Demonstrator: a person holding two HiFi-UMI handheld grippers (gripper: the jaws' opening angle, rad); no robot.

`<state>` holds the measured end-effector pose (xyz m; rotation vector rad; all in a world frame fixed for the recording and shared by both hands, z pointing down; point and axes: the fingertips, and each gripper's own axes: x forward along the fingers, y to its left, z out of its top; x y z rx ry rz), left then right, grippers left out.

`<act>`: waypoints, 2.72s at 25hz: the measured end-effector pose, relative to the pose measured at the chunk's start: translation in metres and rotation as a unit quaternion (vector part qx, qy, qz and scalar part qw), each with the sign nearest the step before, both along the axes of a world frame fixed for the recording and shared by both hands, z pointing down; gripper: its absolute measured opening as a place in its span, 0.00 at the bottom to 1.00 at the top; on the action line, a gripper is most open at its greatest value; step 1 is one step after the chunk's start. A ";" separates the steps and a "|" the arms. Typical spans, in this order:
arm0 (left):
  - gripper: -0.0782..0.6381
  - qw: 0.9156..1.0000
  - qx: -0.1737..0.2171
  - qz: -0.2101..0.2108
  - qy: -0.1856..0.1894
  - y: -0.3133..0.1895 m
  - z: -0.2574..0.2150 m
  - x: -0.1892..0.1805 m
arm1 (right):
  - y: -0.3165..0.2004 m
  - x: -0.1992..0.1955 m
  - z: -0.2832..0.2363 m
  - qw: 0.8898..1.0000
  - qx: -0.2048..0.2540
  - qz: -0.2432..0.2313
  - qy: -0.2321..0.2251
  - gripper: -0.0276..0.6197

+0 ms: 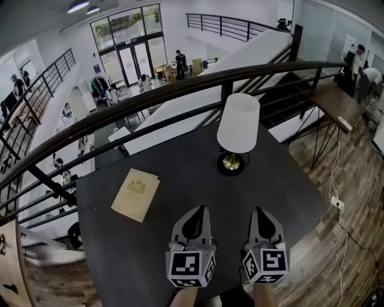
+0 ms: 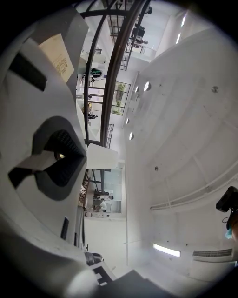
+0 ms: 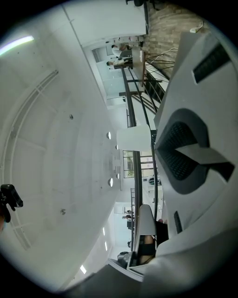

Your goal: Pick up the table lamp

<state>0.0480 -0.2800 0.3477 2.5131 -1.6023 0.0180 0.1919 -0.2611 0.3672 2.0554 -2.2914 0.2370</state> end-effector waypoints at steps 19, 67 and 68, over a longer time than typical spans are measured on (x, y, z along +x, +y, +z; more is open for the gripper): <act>0.14 0.999 -0.039 -0.037 -0.007 -0.088 0.021 0.071 | -0.119 0.050 0.030 0.997 -0.032 -0.067 -0.020 0.03; 0.15 0.957 -0.131 0.059 0.250 -0.202 0.073 0.101 | -0.241 0.043 0.109 0.990 -0.069 -0.119 0.014 0.03; 0.16 0.956 -0.132 0.065 0.254 -0.203 0.073 0.102 | -0.242 0.042 0.110 0.990 -0.070 -0.120 0.014 0.03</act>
